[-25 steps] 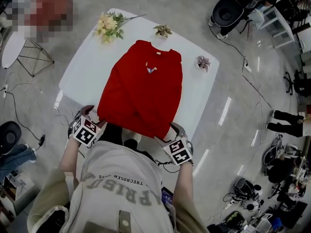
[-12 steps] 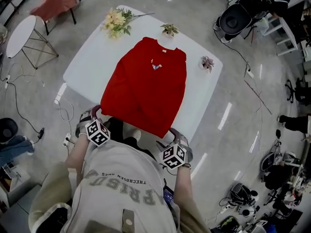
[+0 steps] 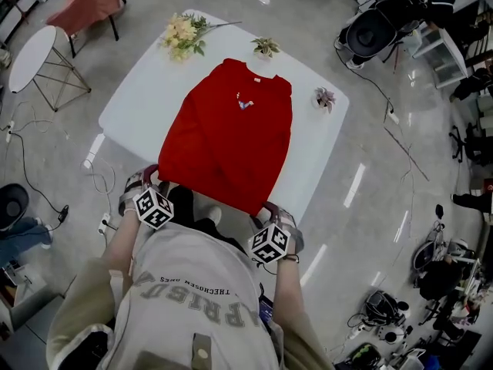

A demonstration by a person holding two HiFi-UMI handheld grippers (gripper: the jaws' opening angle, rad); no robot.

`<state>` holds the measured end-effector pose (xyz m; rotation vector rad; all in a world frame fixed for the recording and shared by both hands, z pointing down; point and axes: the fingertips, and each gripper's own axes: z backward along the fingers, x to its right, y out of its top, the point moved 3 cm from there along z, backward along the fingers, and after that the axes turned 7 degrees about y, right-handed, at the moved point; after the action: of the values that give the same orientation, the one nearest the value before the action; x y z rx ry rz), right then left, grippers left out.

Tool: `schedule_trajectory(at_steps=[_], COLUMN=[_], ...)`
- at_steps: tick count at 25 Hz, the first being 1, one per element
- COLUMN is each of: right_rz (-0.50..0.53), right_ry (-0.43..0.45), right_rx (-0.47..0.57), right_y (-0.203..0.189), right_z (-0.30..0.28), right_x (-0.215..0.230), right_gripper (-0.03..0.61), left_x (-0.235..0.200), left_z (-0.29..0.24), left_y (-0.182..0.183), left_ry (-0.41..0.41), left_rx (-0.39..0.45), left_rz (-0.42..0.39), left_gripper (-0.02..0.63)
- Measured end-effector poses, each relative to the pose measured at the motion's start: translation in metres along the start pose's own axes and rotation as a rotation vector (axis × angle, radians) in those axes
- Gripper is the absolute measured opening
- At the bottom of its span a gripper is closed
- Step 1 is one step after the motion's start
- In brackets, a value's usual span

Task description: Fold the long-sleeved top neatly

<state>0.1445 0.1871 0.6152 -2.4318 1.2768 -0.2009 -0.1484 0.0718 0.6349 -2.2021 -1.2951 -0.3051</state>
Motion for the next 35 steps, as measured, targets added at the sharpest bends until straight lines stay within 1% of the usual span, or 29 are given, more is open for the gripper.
schedule_trajectory(at_steps=[2, 4, 5, 7, 9, 13, 17, 20, 22, 25, 28, 32, 35], right_rz=[-0.008, -0.021, -0.028, -0.039, -0.045, -0.044, -0.057, -0.057, -0.072, -0.136, -0.21, -0.286, -0.344], right_ry=[0.011, 0.018, 0.019, 0.02, 0.019, 0.026, 0.098, 0.143, 0.155, 0.169, 0.184, 0.154, 0.128], right_rx=[0.003, 0.011, 0.019, 0.038, 0.057, 0.094, 0.097, 0.089, 0.111, 0.173, 0.234, 0.292, 0.304], right_y=[-0.001, -0.002, -0.001, 0.0, 0.0, 0.005, 0.0, -0.009, -0.008, 0.0, 0.009, 0.017, 0.025], right_z=[0.0, 0.002, 0.004, 0.01, 0.018, 0.04, 0.055, 0.055, 0.059, 0.068, 0.074, 0.084, 0.086], right_x=[0.001, 0.002, 0.003, 0.006, 0.008, 0.008, -0.007, -0.014, -0.01, 0.006, 0.029, 0.077, 0.112], right_gripper=[0.209, 0.191, 0.145, 0.106, 0.086, 0.069, 0.067, 0.066, 0.066, 0.066, 0.066, 0.066, 0.066], left_x=[-0.003, -0.004, -0.005, -0.008, -0.01, -0.014, -0.006, 0.005, 0.007, -0.007, -0.028, -0.06, -0.083], left_z=[0.001, 0.003, 0.005, 0.012, 0.02, 0.045, 0.075, 0.081, 0.082, 0.084, 0.08, 0.064, 0.041], left_y=[0.004, 0.008, 0.01, 0.014, 0.016, 0.02, 0.019, 0.011, 0.011, 0.022, 0.04, 0.077, 0.103], left_ry=[-0.009, -0.032, -0.047, -0.078, -0.102, -0.125, -0.151, -0.17, -0.172, -0.161, -0.155, -0.168, -0.17], left_rx=[0.012, 0.022, 0.028, 0.04, 0.051, 0.07, 0.076, 0.059, 0.056, 0.049, 0.056, 0.112, 0.123], left_rz=[0.008, 0.015, 0.023, 0.051, 0.072, 0.071, 0.108, 0.108, 0.105, 0.128, 0.174, 0.252, 0.271], left_gripper=[0.185, 0.118, 0.082, 0.069, 0.064, 0.061, 0.06, 0.06, 0.06, 0.06, 0.061, 0.061, 0.061])
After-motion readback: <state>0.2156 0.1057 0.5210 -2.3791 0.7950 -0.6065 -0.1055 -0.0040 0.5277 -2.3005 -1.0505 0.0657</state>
